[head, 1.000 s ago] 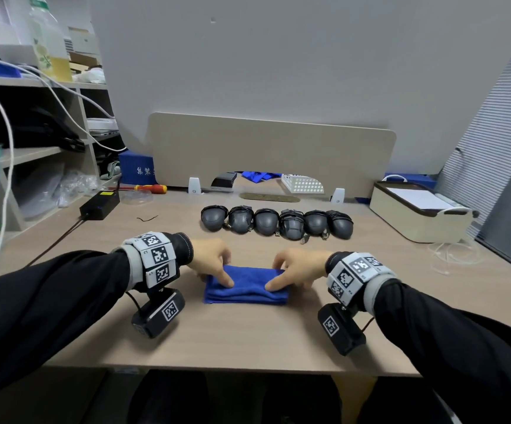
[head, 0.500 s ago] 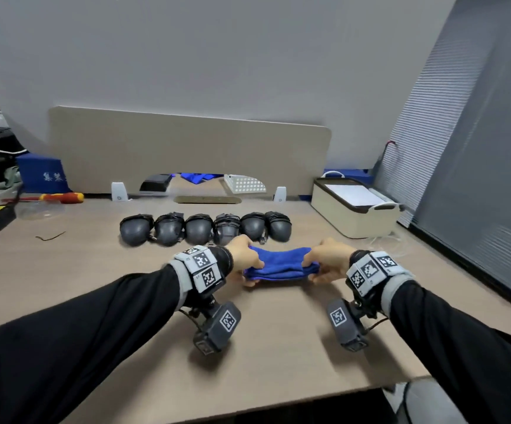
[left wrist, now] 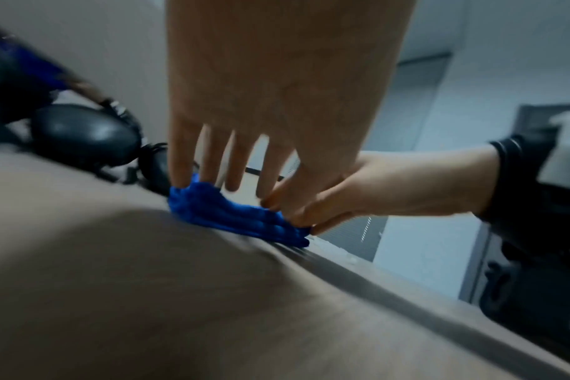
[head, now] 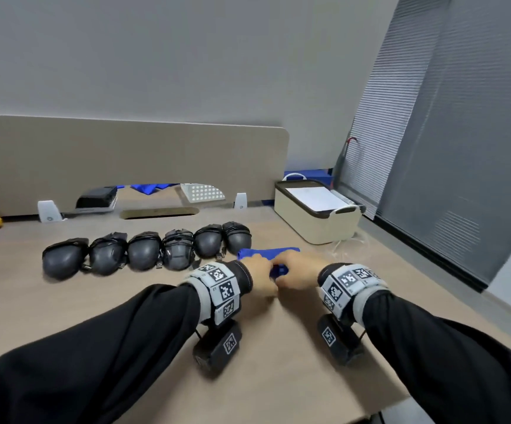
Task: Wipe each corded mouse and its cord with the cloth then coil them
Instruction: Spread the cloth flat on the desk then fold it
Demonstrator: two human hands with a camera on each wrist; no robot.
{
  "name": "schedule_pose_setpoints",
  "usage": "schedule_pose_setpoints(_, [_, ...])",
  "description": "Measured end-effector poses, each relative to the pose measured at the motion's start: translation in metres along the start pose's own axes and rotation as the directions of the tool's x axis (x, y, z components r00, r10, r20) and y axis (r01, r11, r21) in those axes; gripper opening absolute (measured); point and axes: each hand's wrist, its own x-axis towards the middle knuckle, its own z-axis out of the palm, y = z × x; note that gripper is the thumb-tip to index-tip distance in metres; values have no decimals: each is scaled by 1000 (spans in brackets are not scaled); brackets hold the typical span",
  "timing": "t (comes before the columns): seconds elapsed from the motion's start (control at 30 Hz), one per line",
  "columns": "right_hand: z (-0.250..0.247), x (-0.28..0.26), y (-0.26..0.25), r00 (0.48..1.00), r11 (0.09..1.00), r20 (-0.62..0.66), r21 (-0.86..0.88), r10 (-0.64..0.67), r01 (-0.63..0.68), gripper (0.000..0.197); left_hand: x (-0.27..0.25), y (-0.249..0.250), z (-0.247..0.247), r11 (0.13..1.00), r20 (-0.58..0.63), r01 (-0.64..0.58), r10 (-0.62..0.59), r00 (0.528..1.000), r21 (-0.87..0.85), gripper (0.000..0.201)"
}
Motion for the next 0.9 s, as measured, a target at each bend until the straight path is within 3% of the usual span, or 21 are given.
schedule_pose_setpoints(0.07, [-5,8,0,995,997,91,-80,32,-25,33,10,2,1,1000,90,15,-15,996,9,19])
schedule_pose_setpoints(0.2, [-24,25,3,962,978,228,-175,152,-113,36,27,2,-6,999,195,-1,8,981,-33,36])
schedule_pose_setpoints(0.33, [-29,33,13,951,965,235,-213,200,-150,36,42,9,-4,995,159,-5,20,987,-95,28])
schedule_pose_setpoints(0.4, [-32,34,18,951,964,233,-218,201,-150,37,48,8,-3,989,76,8,4,997,-150,18])
schedule_pose_setpoints(0.47, [-34,38,21,950,959,227,-236,214,-159,38,52,4,-4,987,7,16,-15,1000,-158,28])
schedule_pose_setpoints(0.57, [-29,44,24,948,950,191,-236,253,-206,42,57,0,-8,988,12,42,-41,999,-150,24])
schedule_pose_setpoints(0.63, [-24,49,27,951,945,155,-232,268,-229,42,61,-3,-13,991,-8,72,-74,997,-113,11])
schedule_pose_setpoints(0.7, [-23,53,31,956,953,135,-193,262,-234,43,66,-12,-18,994,-66,94,-98,993,-55,21])
schedule_pose_setpoints(0.83, [-25,61,36,964,974,153,-106,217,-202,74,75,-33,-20,983,-77,101,-90,993,151,21])
schedule_pose_setpoints(0.9, [-26,66,36,963,977,178,-102,203,-187,78,78,-42,-20,971,-61,92,-80,995,219,21])
